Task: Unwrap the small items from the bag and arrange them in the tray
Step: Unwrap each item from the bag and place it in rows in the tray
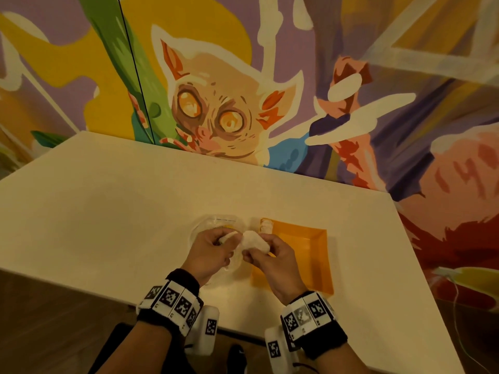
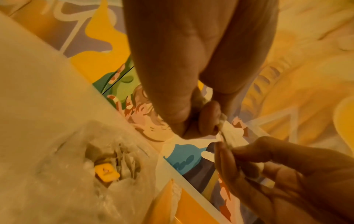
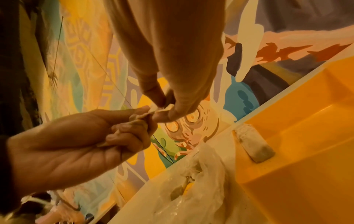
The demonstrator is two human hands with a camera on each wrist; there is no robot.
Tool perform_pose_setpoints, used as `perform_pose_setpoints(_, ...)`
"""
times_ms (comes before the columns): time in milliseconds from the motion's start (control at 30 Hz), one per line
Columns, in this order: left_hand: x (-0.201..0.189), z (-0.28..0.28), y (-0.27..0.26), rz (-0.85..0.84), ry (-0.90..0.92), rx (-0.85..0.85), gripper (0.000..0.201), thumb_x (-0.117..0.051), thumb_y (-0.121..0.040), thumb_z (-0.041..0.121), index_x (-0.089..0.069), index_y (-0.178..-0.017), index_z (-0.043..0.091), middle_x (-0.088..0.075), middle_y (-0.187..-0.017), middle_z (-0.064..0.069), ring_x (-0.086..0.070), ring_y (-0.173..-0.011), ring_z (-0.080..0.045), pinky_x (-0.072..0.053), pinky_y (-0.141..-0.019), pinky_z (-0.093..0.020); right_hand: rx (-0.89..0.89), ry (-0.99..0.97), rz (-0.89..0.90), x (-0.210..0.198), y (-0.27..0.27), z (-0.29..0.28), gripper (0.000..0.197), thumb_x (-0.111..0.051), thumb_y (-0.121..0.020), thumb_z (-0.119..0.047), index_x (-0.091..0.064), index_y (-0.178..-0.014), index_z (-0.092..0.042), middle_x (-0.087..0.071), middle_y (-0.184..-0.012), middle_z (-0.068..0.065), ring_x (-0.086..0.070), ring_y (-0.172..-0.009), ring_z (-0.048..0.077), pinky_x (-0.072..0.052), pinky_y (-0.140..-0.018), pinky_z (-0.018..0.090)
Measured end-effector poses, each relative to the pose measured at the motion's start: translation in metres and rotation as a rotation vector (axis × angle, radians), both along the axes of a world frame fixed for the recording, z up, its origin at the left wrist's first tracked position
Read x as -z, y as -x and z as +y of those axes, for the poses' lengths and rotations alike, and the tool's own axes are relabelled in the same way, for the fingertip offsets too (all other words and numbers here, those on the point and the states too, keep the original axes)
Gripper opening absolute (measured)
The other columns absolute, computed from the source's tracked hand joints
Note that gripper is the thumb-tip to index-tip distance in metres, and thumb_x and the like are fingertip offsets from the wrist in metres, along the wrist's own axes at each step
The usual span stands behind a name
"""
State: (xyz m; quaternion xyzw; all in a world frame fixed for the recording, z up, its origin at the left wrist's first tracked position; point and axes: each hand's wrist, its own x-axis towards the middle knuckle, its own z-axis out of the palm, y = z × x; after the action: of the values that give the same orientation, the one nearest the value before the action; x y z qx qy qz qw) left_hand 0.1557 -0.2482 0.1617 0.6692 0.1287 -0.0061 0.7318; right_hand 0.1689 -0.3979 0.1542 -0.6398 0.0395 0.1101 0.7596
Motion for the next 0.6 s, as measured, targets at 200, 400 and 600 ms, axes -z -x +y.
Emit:
perform_pose_setpoints(200, -0.008, 0.007, -0.012, -0.144, -0.503, 0.102, 0.010, -0.066, -0.091, 0.019, -0.074, -0.090, 0.014, -0.065, -0.073, 0.014, -0.055, -0.059, 0.001, -0.041, -0.059, -0.017, -0.009, 0.107, -0.078, -0.002, -0.003, -0.006, 0.013, -0.067, -0.085, 0.005, -0.068, -0.083, -0.008, -0.067, -0.093, 0.014, -0.072, -0.075, 0.030, -0.059, -0.070, 0.033)
perform_pose_setpoints(400, -0.010, 0.002, -0.012, -0.147, -0.447, 0.082, 0.011, -0.070, -0.088, 0.024, -0.073, -0.097, 0.019, -0.069, -0.088, 0.007, -0.059, -0.062, -0.002, -0.044, -0.061, -0.020, 0.057, -0.010, -0.037, -0.009, -0.010, -0.008, 0.019, -0.068, -0.087, -0.002, -0.062, -0.101, -0.014, -0.066, -0.104, 0.017, -0.071, -0.084, 0.029, -0.058, -0.066, 0.032)
perform_pose_setpoints(600, -0.016, -0.001, -0.018, -0.148, -0.474, 0.104, 0.010, -0.069, -0.088, 0.025, -0.074, -0.092, 0.017, -0.069, -0.078, 0.007, -0.058, -0.062, -0.005, -0.044, -0.062, -0.022, -0.010, -0.025, -0.065, -0.013, -0.011, -0.011, 0.023, -0.068, -0.085, 0.001, -0.063, -0.101, -0.015, -0.069, -0.101, 0.013, -0.071, -0.081, 0.021, -0.059, -0.069, 0.034)
